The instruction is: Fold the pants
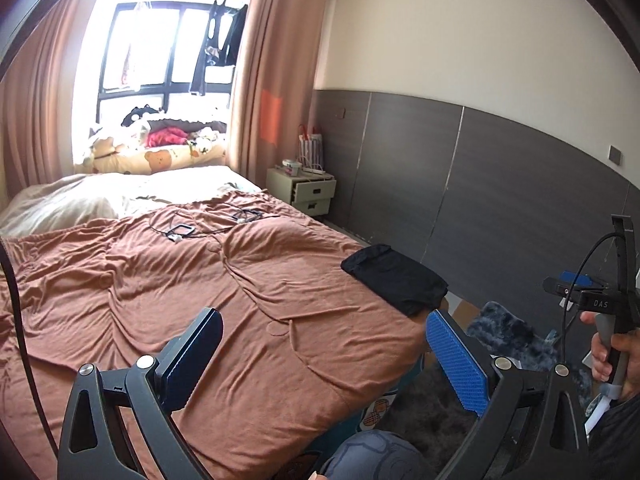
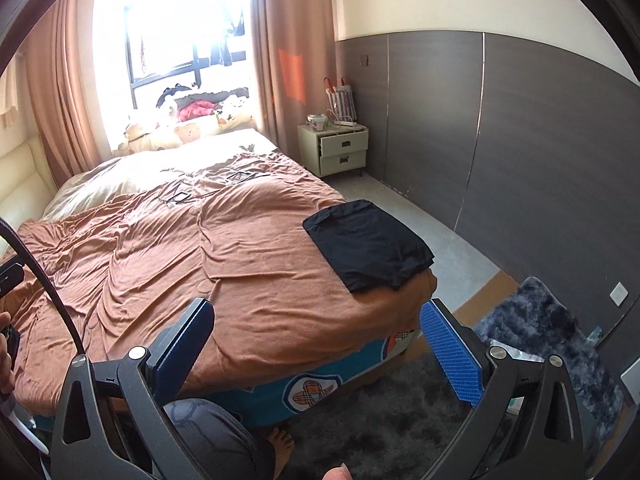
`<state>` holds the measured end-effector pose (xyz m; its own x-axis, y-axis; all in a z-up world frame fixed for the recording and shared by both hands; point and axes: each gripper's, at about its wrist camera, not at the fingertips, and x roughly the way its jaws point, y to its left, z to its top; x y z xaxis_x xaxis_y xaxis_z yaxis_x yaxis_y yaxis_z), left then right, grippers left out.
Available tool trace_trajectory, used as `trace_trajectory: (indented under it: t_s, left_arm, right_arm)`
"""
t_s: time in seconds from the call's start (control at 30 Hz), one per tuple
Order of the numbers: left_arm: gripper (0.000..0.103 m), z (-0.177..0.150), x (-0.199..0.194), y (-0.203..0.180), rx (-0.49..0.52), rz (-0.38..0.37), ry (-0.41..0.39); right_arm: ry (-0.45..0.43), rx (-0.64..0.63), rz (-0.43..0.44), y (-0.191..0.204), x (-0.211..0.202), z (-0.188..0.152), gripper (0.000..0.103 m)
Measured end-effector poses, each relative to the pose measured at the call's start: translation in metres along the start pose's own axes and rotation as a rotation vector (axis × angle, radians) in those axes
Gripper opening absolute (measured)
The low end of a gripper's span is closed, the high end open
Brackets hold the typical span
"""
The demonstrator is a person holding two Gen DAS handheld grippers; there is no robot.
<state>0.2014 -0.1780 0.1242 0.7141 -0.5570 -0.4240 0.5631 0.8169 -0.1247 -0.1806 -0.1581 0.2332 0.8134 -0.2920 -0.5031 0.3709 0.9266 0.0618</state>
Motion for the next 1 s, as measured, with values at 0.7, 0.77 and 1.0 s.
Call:
trace_trajectory:
  t_s: [0.7,0.77,1.0]
  left_arm:
    - [0.103,-0.094,-0.059,0.045,-0.029,0.167,-0.03]
    - [0.103,-0.104,-0.064,0.044,-0.027,0.186,-0.035]
    - [0.103,-0.132,-0.073,0.04,-0.015,0.217,-0.018]
  right_arm:
    - [-0.105,0.015,0.031,0.045,-0.015,-0.08,0.103]
    - [-0.11,0.012,0.027,0.05,-0.013,-0.089,0.103]
    - [-0.085,-0.014,0.07,0.071,0.002,-0.115,0.103]
